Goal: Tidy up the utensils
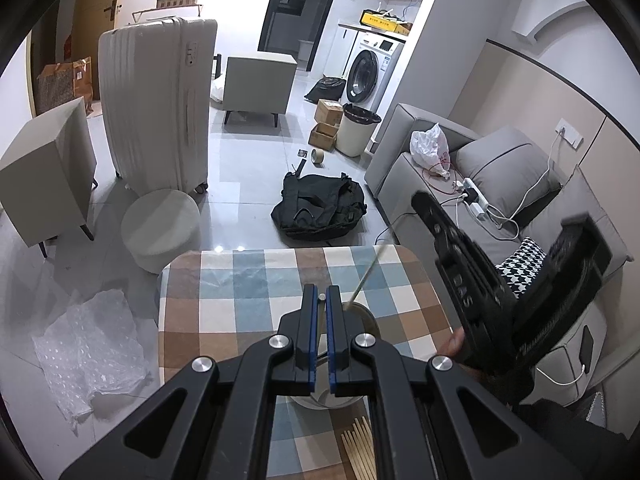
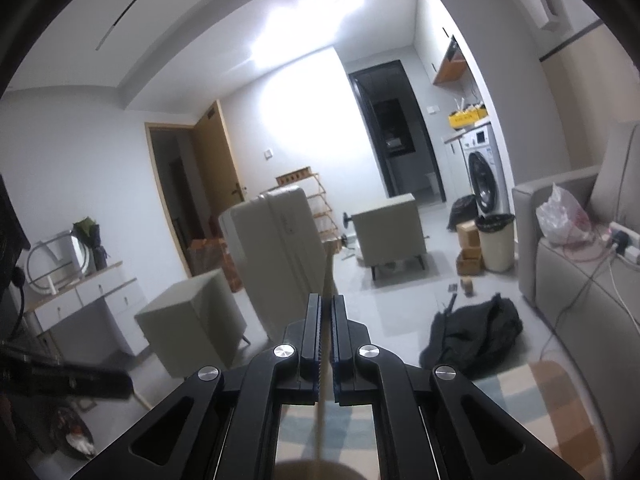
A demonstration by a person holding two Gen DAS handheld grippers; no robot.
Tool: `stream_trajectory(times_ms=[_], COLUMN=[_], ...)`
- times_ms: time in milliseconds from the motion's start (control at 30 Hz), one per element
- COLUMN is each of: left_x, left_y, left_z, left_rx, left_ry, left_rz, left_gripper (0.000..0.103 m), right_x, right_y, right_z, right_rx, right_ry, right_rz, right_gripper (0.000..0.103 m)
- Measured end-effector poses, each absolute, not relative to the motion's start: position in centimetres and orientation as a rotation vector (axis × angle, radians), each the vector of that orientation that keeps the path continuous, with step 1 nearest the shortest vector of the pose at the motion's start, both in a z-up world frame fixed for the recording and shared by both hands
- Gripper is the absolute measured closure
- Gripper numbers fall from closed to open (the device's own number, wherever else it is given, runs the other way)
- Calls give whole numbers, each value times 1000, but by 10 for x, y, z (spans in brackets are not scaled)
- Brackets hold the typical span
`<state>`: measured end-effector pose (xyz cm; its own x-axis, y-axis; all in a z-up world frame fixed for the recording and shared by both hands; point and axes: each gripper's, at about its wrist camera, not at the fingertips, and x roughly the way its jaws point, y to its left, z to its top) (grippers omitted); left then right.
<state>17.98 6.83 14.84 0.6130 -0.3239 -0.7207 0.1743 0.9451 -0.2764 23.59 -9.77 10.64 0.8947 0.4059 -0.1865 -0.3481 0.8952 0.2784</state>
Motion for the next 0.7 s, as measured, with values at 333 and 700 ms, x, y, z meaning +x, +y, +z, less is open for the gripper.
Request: stream_trajectory(times_ms=[333, 700], left_x=[178, 165], left_y=[69, 56], left_z=[142, 143], left_rx=[-194, -176], left_ry=[874, 890], left_rz=[-292, -315], left_gripper=[103, 103], right_x=[220, 168], right_y=[-100, -143], right_z=[75, 59], right_rx=[249, 280], right_ry=[317, 453], right_rz=[455, 491], right_gripper=[103, 102])
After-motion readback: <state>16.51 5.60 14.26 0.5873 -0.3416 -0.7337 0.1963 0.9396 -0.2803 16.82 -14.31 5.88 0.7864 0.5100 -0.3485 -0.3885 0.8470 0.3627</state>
